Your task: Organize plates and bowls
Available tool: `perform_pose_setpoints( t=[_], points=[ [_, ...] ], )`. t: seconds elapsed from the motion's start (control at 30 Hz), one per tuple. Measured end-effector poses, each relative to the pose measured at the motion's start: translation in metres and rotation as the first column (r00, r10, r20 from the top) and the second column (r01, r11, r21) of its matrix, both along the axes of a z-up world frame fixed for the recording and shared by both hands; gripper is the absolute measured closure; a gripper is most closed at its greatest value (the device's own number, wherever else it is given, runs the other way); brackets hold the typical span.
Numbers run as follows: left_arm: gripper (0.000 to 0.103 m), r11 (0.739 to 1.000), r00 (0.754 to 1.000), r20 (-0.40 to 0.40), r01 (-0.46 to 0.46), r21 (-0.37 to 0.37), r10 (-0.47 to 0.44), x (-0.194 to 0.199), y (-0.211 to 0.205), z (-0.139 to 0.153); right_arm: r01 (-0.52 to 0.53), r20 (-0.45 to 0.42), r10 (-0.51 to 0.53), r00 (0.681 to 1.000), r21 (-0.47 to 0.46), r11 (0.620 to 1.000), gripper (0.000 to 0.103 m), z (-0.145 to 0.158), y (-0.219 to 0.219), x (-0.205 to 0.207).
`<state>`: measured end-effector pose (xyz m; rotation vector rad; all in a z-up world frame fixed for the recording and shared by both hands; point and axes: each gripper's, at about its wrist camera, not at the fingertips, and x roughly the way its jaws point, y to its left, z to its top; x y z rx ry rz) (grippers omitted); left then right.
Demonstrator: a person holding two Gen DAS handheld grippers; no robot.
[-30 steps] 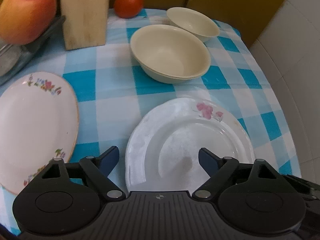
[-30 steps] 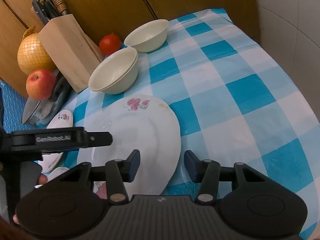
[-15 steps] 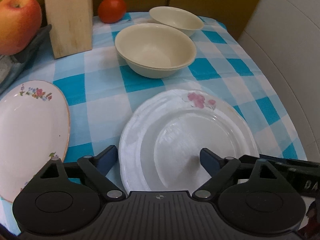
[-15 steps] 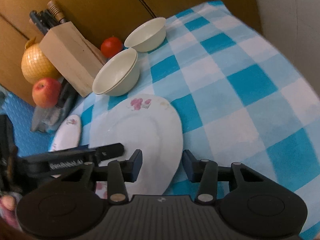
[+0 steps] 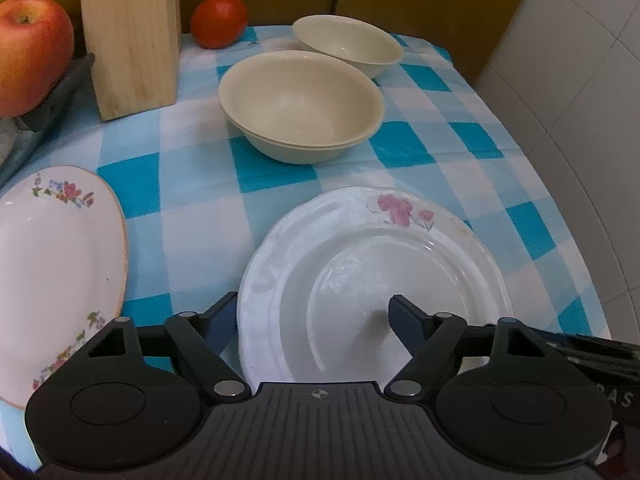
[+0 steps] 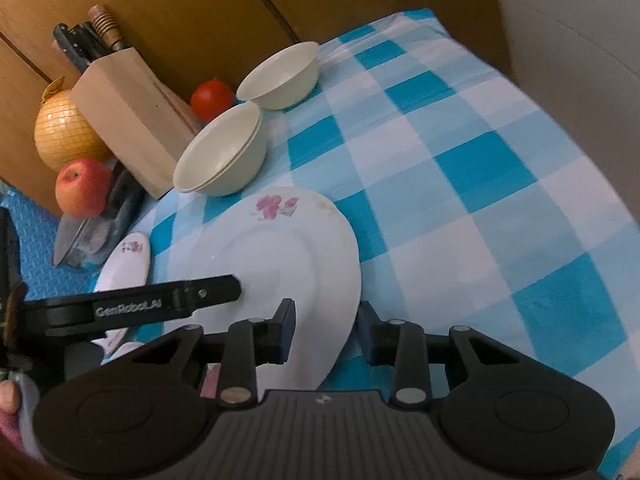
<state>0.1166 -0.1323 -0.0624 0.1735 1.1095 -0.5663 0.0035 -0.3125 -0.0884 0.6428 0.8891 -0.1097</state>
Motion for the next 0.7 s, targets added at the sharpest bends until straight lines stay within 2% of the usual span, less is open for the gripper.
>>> perform_pose_setpoints(
  t=[0.2, 0.33, 0.47, 0.6, 0.7],
  points=[
    [0.021, 0.999, 0.999, -0.008, 0.045, -0.028, -0.045, -0.009, -0.009, -0.001, 0.022, 0.008, -0.021, 1.0, -0.067, 0.998, 0.07, 0.004, -0.006, -0.01],
    [0.021, 0.998, 0.998, 0.028, 0.063, 0.005, -0.063, -0.012, -0.018, -0.004, 0.023, -0.003, -0.024, 1.0, -0.045, 0.999, 0.069, 0.001, -0.013, -0.01],
    [0.015, 0.998, 0.997, 0.065, 0.046, 0.035, -0.048, -0.011, -0.018, -0.007, 0.001, 0.022, 0.0, 1.0, -0.042, 0.999, 0.056, 0.001, -0.009, -0.011],
    [0.004, 0.997, 0.996, 0.067, 0.061, 0.051, -0.065, -0.015, -0.025, -0.011, 0.0, 0.026, 0.001, 1.0, -0.042, 0.999, 0.055, 0.001, -0.008, -0.011],
    [0.004, 0.994, 0.994, 0.058, 0.092, 0.054, -0.096, -0.021, -0.033, -0.011, 0.011, 0.026, -0.01, 1.0, -0.025, 1.0, 0.057, 0.0, -0.009, -0.012]
  ],
)
